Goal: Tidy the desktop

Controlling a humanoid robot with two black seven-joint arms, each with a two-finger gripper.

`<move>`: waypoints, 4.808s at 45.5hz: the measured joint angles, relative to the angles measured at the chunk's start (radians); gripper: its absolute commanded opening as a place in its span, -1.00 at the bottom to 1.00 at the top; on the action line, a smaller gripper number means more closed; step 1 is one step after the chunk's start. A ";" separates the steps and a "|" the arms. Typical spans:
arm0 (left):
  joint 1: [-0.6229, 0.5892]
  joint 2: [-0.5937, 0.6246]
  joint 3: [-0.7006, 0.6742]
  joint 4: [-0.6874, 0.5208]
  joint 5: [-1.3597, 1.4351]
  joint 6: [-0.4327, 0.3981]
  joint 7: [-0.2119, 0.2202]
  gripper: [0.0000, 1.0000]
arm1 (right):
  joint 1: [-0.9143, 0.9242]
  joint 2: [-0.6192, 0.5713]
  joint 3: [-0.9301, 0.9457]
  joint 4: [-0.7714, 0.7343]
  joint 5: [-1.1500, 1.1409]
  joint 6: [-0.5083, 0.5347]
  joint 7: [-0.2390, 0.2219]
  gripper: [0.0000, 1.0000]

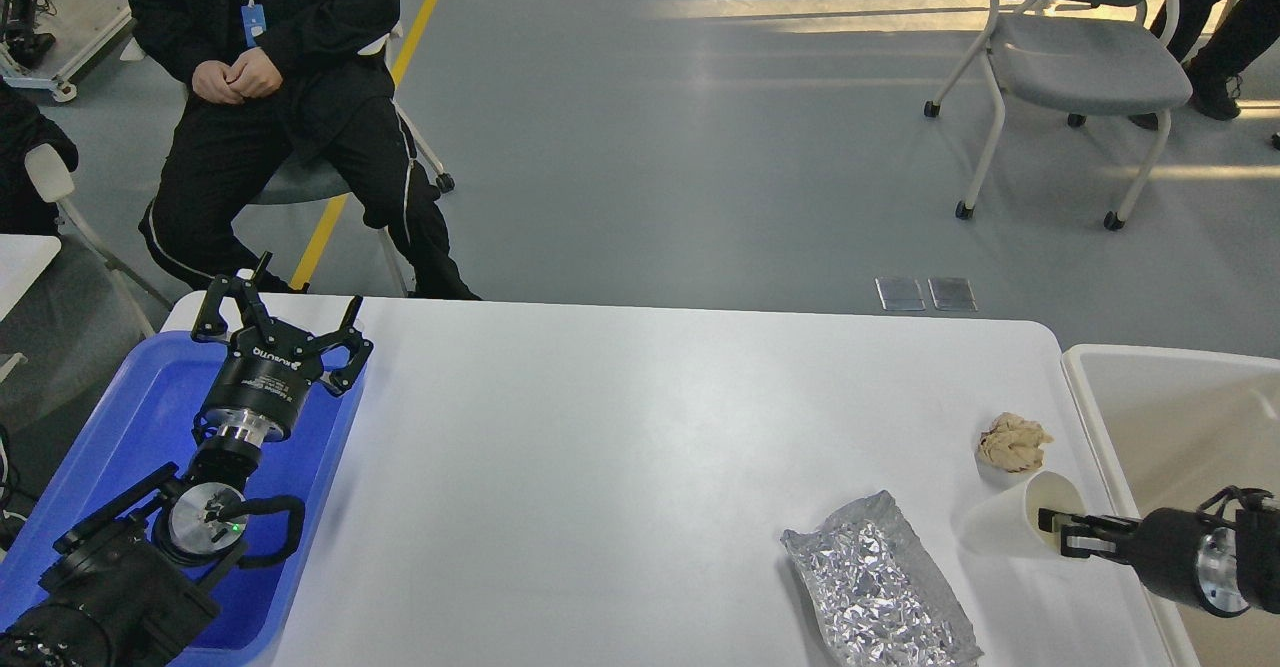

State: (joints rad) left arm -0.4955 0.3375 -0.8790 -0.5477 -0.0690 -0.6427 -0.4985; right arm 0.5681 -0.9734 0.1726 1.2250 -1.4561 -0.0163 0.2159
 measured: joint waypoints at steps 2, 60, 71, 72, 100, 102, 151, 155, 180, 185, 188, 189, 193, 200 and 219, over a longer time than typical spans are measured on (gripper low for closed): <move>0.000 0.000 0.000 0.000 0.000 0.000 0.000 1.00 | 0.008 -0.017 0.000 0.018 0.001 0.004 0.000 -1.00; 0.000 0.000 0.000 0.000 0.000 0.000 0.000 1.00 | 0.469 -0.448 0.011 0.357 0.008 0.271 0.036 -1.00; 0.000 0.000 0.000 0.000 0.000 0.000 0.000 1.00 | 0.449 -0.471 -0.023 0.292 0.102 0.212 0.039 -1.00; 0.000 0.000 0.000 0.000 0.000 0.000 0.000 1.00 | 0.438 -0.471 -0.036 0.276 0.123 0.191 0.039 -1.00; 0.000 0.000 0.000 0.000 0.000 0.000 0.000 1.00 | 0.209 -0.269 -0.138 -0.225 0.757 0.011 0.044 -1.00; 0.000 0.000 0.000 0.000 0.000 0.000 0.000 1.00 | 0.188 -0.232 -0.137 -0.286 0.815 0.011 0.044 -1.00; 0.000 0.000 0.000 0.000 0.000 0.000 0.000 1.00 | -0.054 0.418 -0.132 -1.133 1.181 0.027 0.023 0.09; 0.000 0.000 0.000 0.000 0.000 0.000 0.000 1.00 | -0.057 0.427 -0.132 -1.143 1.183 0.026 0.017 0.77; 0.000 0.000 0.000 0.000 0.000 0.000 0.000 1.00 | -0.028 0.440 -0.087 -1.165 1.193 0.023 0.009 1.00; 0.000 0.000 0.000 0.000 0.000 0.000 0.000 1.00 | -0.014 0.441 -0.092 -1.166 1.193 0.027 0.009 1.00; 0.000 0.000 0.000 0.000 0.000 0.000 0.000 1.00 | -0.004 0.441 -0.085 -1.166 1.195 0.028 0.010 1.00; 0.000 0.000 0.000 0.000 0.000 0.000 0.000 1.00 | -0.001 0.440 -0.081 -1.166 1.197 0.028 0.010 1.00; 0.000 0.000 0.000 0.000 0.000 0.000 0.000 1.00 | 0.009 0.433 -0.049 -1.161 1.226 0.032 0.012 1.00; 0.000 0.000 0.000 0.000 0.000 0.000 0.000 1.00 | 0.016 0.387 0.024 -1.099 1.292 0.077 0.042 1.00; 0.000 0.000 0.000 0.000 0.000 0.000 0.000 1.00 | -0.060 0.111 0.337 -0.466 1.338 0.158 0.094 1.00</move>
State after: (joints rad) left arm -0.4956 0.3375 -0.8790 -0.5477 -0.0692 -0.6428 -0.4986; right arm 0.5078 -0.8621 0.5096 0.7585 -0.1185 0.1418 0.3096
